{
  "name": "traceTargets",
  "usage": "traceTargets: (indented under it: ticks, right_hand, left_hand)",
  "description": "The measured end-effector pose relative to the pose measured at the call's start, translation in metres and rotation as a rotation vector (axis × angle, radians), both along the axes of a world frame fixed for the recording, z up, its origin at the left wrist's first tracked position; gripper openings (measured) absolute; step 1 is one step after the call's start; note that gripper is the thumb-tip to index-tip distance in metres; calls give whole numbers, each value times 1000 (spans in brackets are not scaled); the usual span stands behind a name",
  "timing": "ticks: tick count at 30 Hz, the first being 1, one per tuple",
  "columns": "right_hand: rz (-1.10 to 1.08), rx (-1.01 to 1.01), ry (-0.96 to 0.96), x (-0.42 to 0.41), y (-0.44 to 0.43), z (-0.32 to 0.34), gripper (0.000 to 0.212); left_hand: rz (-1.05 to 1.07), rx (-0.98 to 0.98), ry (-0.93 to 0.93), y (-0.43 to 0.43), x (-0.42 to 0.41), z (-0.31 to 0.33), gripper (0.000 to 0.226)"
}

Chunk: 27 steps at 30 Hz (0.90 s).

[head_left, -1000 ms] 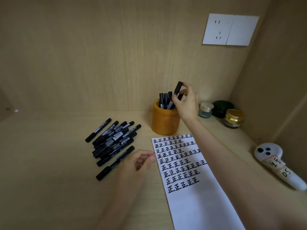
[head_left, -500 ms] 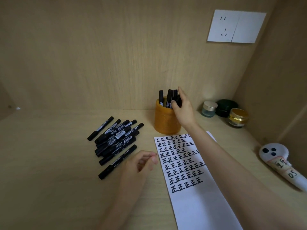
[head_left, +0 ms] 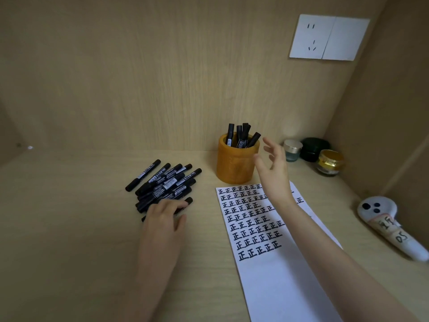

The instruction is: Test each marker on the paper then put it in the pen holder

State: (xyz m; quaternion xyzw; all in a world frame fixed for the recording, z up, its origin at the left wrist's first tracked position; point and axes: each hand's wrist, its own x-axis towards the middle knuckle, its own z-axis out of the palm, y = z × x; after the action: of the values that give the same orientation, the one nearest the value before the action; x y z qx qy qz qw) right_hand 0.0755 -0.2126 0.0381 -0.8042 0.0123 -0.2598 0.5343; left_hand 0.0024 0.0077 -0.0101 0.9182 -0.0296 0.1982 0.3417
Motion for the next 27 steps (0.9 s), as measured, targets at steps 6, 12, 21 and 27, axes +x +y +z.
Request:
traceTargets:
  ticks: [6, 12, 21, 27]
  right_hand:
    - [65, 24, 54, -37, 4, -17, 33]
    - [146, 54, 95, -61, 3, -28, 22]
    - [162, 100, 184, -84, -6, -38, 18]
    - [188, 102, 211, -91, -8, -44, 17]
  left_hand:
    - [59, 119, 75, 6, -9, -4, 32]
    - [165, 240, 58, 9, -13, -3, 33]
    - [164, 269, 1, 6, -16, -9, 42]
    - [222, 349, 59, 15, -12, -13, 39]
